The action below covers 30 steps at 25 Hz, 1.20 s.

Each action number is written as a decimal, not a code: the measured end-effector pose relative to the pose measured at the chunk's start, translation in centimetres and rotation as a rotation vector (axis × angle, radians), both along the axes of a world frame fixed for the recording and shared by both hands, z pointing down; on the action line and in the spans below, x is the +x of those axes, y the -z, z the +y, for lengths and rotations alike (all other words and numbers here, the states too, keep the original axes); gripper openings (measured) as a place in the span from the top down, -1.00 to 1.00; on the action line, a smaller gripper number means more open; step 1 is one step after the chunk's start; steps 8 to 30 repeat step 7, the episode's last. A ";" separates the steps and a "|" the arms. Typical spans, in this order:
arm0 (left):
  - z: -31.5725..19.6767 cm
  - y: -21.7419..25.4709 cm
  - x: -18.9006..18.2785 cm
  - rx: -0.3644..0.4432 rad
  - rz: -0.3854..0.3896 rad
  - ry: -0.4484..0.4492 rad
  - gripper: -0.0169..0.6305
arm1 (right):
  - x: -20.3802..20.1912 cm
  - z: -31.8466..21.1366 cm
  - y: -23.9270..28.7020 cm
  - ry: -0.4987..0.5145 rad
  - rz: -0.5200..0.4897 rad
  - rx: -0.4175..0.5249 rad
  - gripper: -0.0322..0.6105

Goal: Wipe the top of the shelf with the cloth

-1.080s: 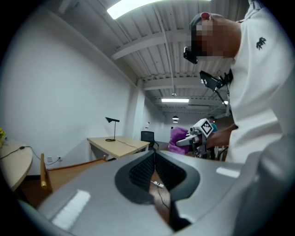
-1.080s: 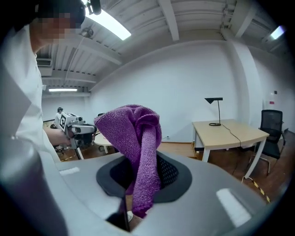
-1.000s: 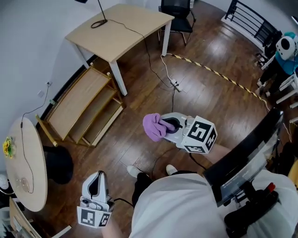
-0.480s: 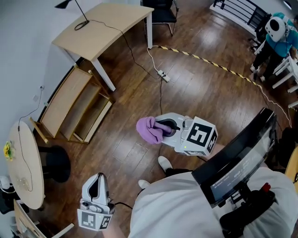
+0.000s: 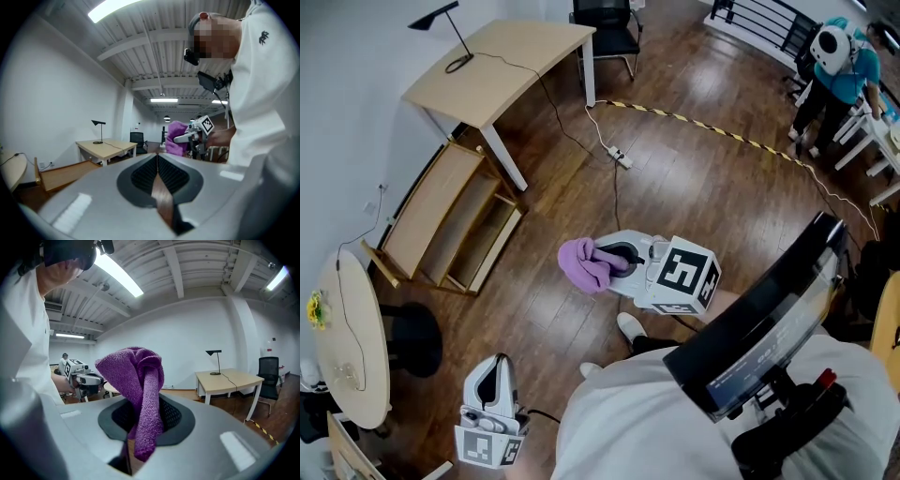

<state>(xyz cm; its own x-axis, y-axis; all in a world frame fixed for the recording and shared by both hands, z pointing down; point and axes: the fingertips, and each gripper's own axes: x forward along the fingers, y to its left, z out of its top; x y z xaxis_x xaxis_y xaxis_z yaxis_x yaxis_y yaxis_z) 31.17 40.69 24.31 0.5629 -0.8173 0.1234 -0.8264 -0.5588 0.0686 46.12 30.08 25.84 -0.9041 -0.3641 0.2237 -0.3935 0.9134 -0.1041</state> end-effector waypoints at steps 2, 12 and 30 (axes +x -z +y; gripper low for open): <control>0.3 0.0 -0.1 0.001 0.000 -0.009 0.87 | -0.5 0.3 0.1 0.000 0.000 0.001 0.65; 0.8 0.2 -0.3 0.008 -0.013 -0.030 0.87 | -1.6 1.1 -0.1 0.001 0.009 -0.002 0.65; 0.8 0.2 -0.3 0.008 -0.013 -0.030 0.87 | -1.6 1.1 -0.1 0.001 0.009 -0.002 0.65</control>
